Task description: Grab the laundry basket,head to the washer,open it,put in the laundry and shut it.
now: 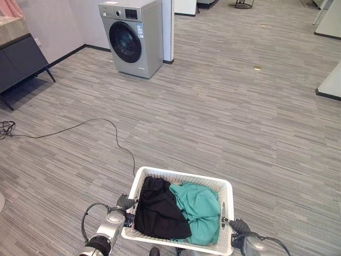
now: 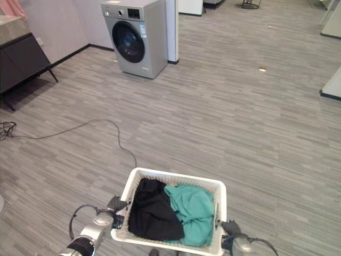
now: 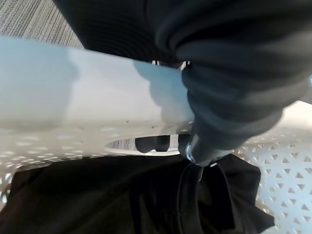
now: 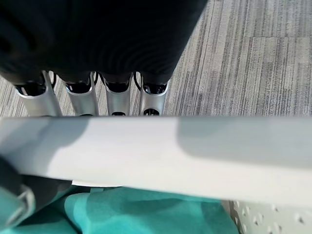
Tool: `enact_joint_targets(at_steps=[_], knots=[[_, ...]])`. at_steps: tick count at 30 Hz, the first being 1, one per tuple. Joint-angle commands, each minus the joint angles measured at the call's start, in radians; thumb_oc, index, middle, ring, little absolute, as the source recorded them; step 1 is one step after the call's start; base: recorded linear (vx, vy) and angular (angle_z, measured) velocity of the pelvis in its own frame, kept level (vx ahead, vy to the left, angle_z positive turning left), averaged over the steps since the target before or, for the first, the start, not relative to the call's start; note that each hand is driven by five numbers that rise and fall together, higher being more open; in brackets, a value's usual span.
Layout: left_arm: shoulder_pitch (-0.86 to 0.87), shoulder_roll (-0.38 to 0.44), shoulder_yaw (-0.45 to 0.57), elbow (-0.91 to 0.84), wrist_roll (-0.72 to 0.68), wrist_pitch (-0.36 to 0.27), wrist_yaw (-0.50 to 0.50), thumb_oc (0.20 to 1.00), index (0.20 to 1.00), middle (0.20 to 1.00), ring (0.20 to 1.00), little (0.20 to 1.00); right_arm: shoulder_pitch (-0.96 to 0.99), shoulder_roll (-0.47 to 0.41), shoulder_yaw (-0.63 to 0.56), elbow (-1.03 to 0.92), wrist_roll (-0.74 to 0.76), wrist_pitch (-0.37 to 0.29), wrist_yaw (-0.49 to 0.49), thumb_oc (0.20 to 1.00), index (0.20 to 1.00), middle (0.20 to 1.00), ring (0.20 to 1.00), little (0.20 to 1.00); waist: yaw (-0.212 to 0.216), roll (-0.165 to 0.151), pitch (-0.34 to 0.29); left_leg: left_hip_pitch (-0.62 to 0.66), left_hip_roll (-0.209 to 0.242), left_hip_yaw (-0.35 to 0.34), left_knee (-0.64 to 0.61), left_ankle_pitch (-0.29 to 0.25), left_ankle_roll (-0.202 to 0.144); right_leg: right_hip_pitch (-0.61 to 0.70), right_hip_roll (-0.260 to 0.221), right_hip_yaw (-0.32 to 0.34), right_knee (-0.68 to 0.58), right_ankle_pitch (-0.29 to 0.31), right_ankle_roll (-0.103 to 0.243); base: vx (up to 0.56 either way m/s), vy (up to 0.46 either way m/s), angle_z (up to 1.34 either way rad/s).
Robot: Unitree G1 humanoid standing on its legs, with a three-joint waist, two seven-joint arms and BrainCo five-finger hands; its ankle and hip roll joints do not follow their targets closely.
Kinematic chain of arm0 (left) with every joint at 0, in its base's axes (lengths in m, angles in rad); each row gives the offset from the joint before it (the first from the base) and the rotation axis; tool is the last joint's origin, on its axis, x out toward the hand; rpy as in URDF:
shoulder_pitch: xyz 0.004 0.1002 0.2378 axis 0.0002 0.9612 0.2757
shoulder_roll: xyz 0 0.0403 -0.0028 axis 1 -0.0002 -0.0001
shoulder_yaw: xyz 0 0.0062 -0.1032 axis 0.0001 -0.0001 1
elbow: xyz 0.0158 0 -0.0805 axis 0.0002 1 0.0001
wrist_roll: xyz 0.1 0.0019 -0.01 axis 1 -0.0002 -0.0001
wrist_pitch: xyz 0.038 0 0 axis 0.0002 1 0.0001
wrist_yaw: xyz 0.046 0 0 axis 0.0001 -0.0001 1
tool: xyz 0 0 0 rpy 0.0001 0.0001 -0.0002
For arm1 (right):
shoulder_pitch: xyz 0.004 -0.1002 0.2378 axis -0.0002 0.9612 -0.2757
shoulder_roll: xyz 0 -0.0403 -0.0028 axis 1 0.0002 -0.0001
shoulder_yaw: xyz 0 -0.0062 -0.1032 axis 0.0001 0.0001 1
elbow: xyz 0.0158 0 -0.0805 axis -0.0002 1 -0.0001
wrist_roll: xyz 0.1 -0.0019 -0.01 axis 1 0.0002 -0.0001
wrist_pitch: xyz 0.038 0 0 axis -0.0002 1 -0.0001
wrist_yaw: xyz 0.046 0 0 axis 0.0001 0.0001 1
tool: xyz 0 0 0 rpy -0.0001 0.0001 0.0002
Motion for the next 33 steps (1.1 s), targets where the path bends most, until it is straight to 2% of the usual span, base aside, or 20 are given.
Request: enact_joint_targets(at_steps=[1, 5, 6, 7, 8, 9, 10, 12, 14, 16, 18, 19, 21, 22, 24, 26, 28, 29, 33], knots=[[-0.051, -0.022, 0.034, 0.011, -0.065, -0.052, -0.080, 0.200, 0.200, 0.200, 0.200, 0.200, 0.008, 0.019, -0.057, -0.064, 0.145, -0.022, 0.064, 0.200, 0.200, 0.200, 0.200, 0.200, -0.011, 0.009, 0.022, 0.038, -0.008, 0.001, 0.007, -0.077, -0.005, 0.082, -0.065, 0.042, 0.029, -0.135, 0.121, 0.01, -0.032, 0.04], [-0.056, -0.020, 0.031, 0.002, -0.073, -0.048, -0.081, 0.200, 0.200, 0.200, 0.200, 0.200, 0.029, 0.012, -0.069, -0.086, 0.154, -0.025, 0.067, 0.200, 0.200, 0.200, 0.200, 0.200, -0.022, 0.007, 0.024, 0.046, 0.007, -0.003, 0.007, -0.074, -0.018, 0.079, -0.054, 0.034, 0.052, -0.160, 0.110, 0.03, -0.081, 0.09], [-0.061, -0.021, 0.031, 0.005, -0.077, -0.048, -0.081, 0.200, 0.200, 0.200, 0.200, 0.200, 0.036, 0.004, -0.073, -0.107, 0.153, -0.026, 0.069, 0.200, 0.200, 0.200, 0.200, 0.200, -0.028, 0.001, 0.031, 0.024, 0.007, 0.015, 0.085, -0.066, -0.035, 0.083, -0.055, 0.028, 0.050, -0.160, 0.105, 0.02, -0.060, 0.13], [-0.062, -0.021, 0.031, 0.005, -0.077, -0.048, -0.081, 0.200, 0.200, 0.200, 0.200, 0.200, 0.036, 0.004, -0.073, -0.107, 0.153, -0.025, 0.069, 0.200, 0.200, 0.200, 0.200, 0.200, -0.029, 0.002, 0.030, 0.020, 0.007, 0.014, 0.092, -0.070, -0.035, 0.082, -0.055, 0.027, 0.050, -0.160, 0.105, -0.06, -0.107, 0.12], [-0.093, -0.026, 0.021, -0.007, -0.077, -0.050, -0.082, 0.200, 0.200, 0.200, 0.200, 0.200, 0.033, -0.018, -0.094, -0.128, 0.177, -0.035, 0.065, 0.200, 0.200, 0.200, 0.200, 0.200, -0.035, -0.020, 0.065, -0.074, -0.025, 0.057, 0.312, -0.066, -0.073, 0.095, -0.072, 0.002, 0.046, -0.154, 0.096, -0.07, -0.072, 0.09], [-0.094, -0.026, 0.021, -0.007, -0.077, -0.050, -0.082, 0.200, 0.200, 0.200, 0.200, 0.200, 0.033, -0.018, -0.094, -0.128, 0.177, -0.035, 0.065, 0.200, 0.200, 0.200, 0.200, 0.200, -0.035, -0.019, 0.065, -0.078, -0.024, 0.056, 0.320, -0.070, -0.073, 0.094, -0.071, 0.001, 0.046, -0.154, 0.096, -0.07, -0.085, 0.42], [-0.101, -0.029, 0.018, -0.008, -0.075, -0.051, -0.080, 0.200, 0.200, 0.200, 0.200, 0.200, 0.034, -0.025, -0.101, -0.140, 0.178, -0.039, 0.061, 0.200, 0.200, 0.200, 0.200, 0.200, -0.041, -0.025, 0.069, -0.098, -0.010, 0.100, 0.366, -0.069, -0.081, 0.097, -0.075, -0.010, 0.054, -0.161, 0.093, 0.02, 0.003, 0.49], [-0.121, -0.039, 0.007, -0.008, -0.071, -0.048, -0.080, 0.200, 0.200, 0.200, 0.200, 0.200, 0.038, -0.033, -0.133, -0.137, 0.189, -0.042, 0.034, 0.200, 0.200, 0.200, 0.200, 0.200, -0.063, -0.028, 0.066, -0.122, 0.083, 0.211, 0.316, -0.045, -0.073, 0.111, -0.091, -0.029, 0.060, -0.174, 0.097, 0.08, 0.073, 0.42], [-0.143, -0.047, -0.007, 0.009, -0.073, -0.049, -0.079, 0.200, 0.200, 0.200, 0.200, 0.200, 0.041, -0.021, -0.166, -0.123, 0.231, -0.057, 0.011, 0.200, 0.200, 0.200, 0.200, 0.200, -0.053, -0.031, 0.058, -0.138, 0.112, 0.162, 0.238, -0.047, -0.074, 0.133, -0.115, -0.011, 0.055, -0.182, 0.111, 0.16, 0.124, 0.43], [-0.137, -0.045, -0.009, -0.012, -0.089, -0.051, -0.064, 0.200, 0.200, 0.200, 0.200, 0.200, 0.057, -0.023, -0.171, -0.142, 0.222, -0.061, 0.021, 0.200, 0.200, 0.200, 0.200, 0.200, -0.059, -0.018, 0.059, -0.154, 0.152, 0.117, 0.186, -0.006, -0.091, 0.131, -0.128, 0.001, 0.077, -0.200, 0.128, 0.15, 0.166, -0.03], [-0.136, -0.038, -0.010, -0.020, -0.094, -0.050, -0.063, 0.200, 0.200, 0.200, 0.200, 0.200, 0.051, -0.030, -0.169, -0.150, 0.218, -0.053, 0.014, 0.200, 0.200, 0.200, 0.200, 0.200, -0.058, -0.013, 0.058, -0.141, 0.143, 0.099, 0.196, -0.022, -0.094, 0.116, -0.134, 0.010, 0.103, -0.211, 0.129, 0.14, 0.219, -0.42], [-0.140, -0.032, -0.017, -0.008, -0.078, -0.056, -0.078, 0.200, 0.200, 0.200, 0.200, 0.200, 0.029, -0.033, -0.154, -0.131, 0.183, -0.047, 0.023, 0.200, 0.200, 0.200, 0.200, 0.200, -0.058, 0.008, 0.052, -0.104, 0.106, 0.089, 0.172, -0.056, -0.077, 0.127, -0.159, 0.046, 0.104, -0.208, 0.143, 0.17, 0.256, -0.58], [-0.137, -0.026, -0.021, -0.013, -0.070, -0.060, -0.081, 0.200, 0.200, 0.200, 0.200, 0.200, 0.017, -0.034, -0.144, -0.133, 0.166, -0.045, 0.037, 0.200, 0.200, 0.200, 0.200, 0.200, -0.052, 0.013, 0.051, -0.096, 0.089, 0.084, 0.170, -0.066, -0.066, 0.127, -0.167, 0.065, 0.107, -0.206, 0.150, 0.16, 0.319, -0.51], [-0.130, -0.016, -0.019, -0.031, -0.069, -0.063, -0.084, 0.200, 0.200, 0.200, 0.200, 0.200, 0.007, -0.041, -0.129, -0.149, 0.149, -0.043, 0.054, 0.200, 0.200, 0.200, 0.200, 0.200, -0.043, 0.014, 0.056, -0.084, 0.073, 0.104, 0.162, -0.079, -0.049, 0.120, -0.181, 0.081, 0.113, -0.202, 0.160, 0.09, 0.271, -0.33], [-0.126, -0.010, -0.015, -0.036, -0.066, -0.066, -0.084, 0.200, 0.200, 0.200, 0.200, 0.200, 0.001, -0.047, -0.114, -0.156, 0.125, -0.042, 0.071, 0.200, 0.200, 0.200, 0.200, 0.200, -0.035, 0.014, 0.058, -0.079, 0.064, 0.113, 0.157, -0.085, -0.040, 0.113, -0.189, 0.086, 0.114, -0.196, 0.167, 0.03, 0.207, -0.40], [-0.130, -0.003, -0.006, -0.028, -0.060, -0.069, -0.085, 0.200, 0.200, 0.200, 0.200, 0.200, -0.008, -0.060, -0.081, -0.176, 0.078, -0.039, 0.103, 0.200, 0.200, 0.200, 0.200, 0.200, -0.022, 0.010, 0.061, -0.067, 0.054, 0.129, 0.128, -0.088, -0.021, 0.095, -0.199, 0.101, 0.119, -0.180, 0.185, 0.03, 0.222, -0.40], [-0.130, -0.003, -0.006, -0.028, -0.060, -0.069, -0.085, 0.200, 0.200, 0.200, 0.200, 0.200, -0.008, -0.060, -0.081, -0.176, 0.078, -0.039, 0.104, 0.200, 0.200, 0.200, 0.200, 0.200, -0.021, 0.010, 0.061, -0.065, 0.054, 0.130, 0.127, -0.087, -0.021, 0.095, -0.199, 0.102, 0.119, -0.180, 0.185, 0.02, 0.116, -0.16], [-0.129, 0.006, -0.004, -0.030, -0.054, -0.070, -0.093, 0.200, 0.200, 0.200, 0.200, 0.200, -0.015, -0.067, -0.065, -0.186, 0.063, -0.038, 0.128, 0.200, 0.200, 0.200, 0.200, 0.200, -0.012, -0.002, 0.059, -0.044, 0.048, 0.141, 0.084, -0.083, -0.010, 0.078, -0.205, 0.095, 0.128, -0.156, 0.203, 0.02, 0.134, 0.02], [-0.130, 0.025, 0.002, -0.043, -0.030, -0.068, -0.090, 0.200, 0.200, 0.200, 0.200, 0.200, -0.032, -0.071, -0.060, -0.202, 0.048, -0.042, 0.133, 0.200, 0.200, 0.200, 0.200, 0.200, -0.002, -0.020, 0.055, -0.028, 0.041, 0.151, 0.069, -0.086, 0.000, 0.069, -0.211, 0.101, 0.135, -0.116, 0.225, 0.03, 0.114, 0.01]])
